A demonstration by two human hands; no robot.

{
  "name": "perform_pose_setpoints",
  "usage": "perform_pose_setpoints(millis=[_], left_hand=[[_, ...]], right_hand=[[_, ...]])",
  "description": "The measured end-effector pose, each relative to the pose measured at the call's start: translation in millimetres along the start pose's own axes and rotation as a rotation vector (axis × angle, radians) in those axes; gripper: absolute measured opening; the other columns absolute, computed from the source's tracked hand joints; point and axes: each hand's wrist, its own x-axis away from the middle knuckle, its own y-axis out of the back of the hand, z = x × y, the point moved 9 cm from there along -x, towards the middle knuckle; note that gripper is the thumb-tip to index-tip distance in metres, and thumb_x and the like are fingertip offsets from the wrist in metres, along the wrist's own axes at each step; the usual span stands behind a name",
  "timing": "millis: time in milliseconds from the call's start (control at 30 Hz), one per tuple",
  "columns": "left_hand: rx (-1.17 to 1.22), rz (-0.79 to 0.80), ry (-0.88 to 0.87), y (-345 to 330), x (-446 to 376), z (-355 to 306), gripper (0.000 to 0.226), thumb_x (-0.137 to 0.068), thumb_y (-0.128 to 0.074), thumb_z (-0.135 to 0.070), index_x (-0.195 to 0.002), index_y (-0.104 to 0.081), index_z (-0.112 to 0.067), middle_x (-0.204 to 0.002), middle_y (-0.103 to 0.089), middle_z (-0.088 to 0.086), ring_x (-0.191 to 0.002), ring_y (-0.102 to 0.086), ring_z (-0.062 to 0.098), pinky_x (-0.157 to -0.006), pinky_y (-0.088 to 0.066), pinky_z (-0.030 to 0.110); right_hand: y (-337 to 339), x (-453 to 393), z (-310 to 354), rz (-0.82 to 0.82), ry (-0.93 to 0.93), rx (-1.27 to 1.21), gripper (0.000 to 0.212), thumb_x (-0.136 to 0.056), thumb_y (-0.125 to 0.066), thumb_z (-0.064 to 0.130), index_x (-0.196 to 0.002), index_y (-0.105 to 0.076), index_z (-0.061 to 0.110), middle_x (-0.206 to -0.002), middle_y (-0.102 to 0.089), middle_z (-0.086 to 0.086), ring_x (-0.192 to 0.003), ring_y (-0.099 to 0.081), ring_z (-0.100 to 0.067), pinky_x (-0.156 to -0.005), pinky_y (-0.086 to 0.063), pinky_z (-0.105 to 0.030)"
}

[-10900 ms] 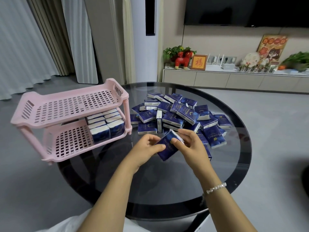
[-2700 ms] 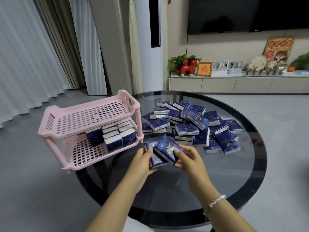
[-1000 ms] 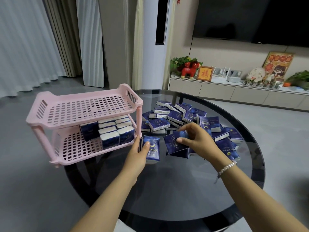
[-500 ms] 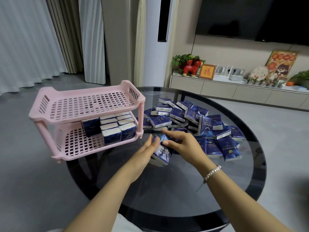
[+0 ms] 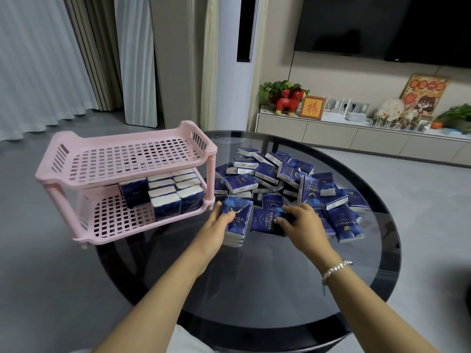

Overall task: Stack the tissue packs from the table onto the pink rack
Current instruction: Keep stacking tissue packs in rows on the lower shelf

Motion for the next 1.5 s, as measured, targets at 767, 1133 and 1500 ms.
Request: perform_pose_setpoints(millis=[767, 1133, 1500], left_hand=[[-0.034, -0.026, -0.145, 7, 21, -26, 0.058, -0.095, -0.05, -0.039, -0.146, -0.023, -0.045, -0.143, -0.045, -0.013, -0.131, -0.042, 0.011, -0.116, -0.022, 0.037], [-0.087, 0.181, -0.125, -17, 33, -23, 0.058, -0.063, -0.053, -0.082, -0.114, -0.024, -0.082, -0.158, -0.014, -0.017, -0.146, -0.011, 0.01, -0.12, -0.01, 0.046], [-0.102, 0.178, -0.189, -4, 49, -29, 0.1, -0.056, -0.067, -0.063, -0.145, -0.024, -0.047, -0.138, -0.048, -0.023, -0.129, -0.043, 0.0, -0.117, -0.023, 0.035]], right_hand=[[5, 32, 12, 0.021, -0.018, -0.713, 0.025, -0.095, -0.052, 0.013, -0.108, -0.062, 0.032, -0.099, -0.066, 0.008, -0.088, -0.061, -0.003, -0.071, -0.052, -0.015], [9, 35, 64, -0.069, 0.121, -0.799, 0.017, -0.091, -0.058, 0.015, -0.091, -0.067, 0.029, -0.091, -0.07, 0.014, -0.083, -0.063, 0.005, -0.075, -0.046, -0.01], [-22, 36, 84, 0.086, 0.128, -0.917, 0.03, -0.091, -0.057, 0.027, -0.118, -0.059, 0.039, -0.115, -0.057, -0.002, -0.105, -0.055, 0.003, -0.098, -0.041, -0.019]])
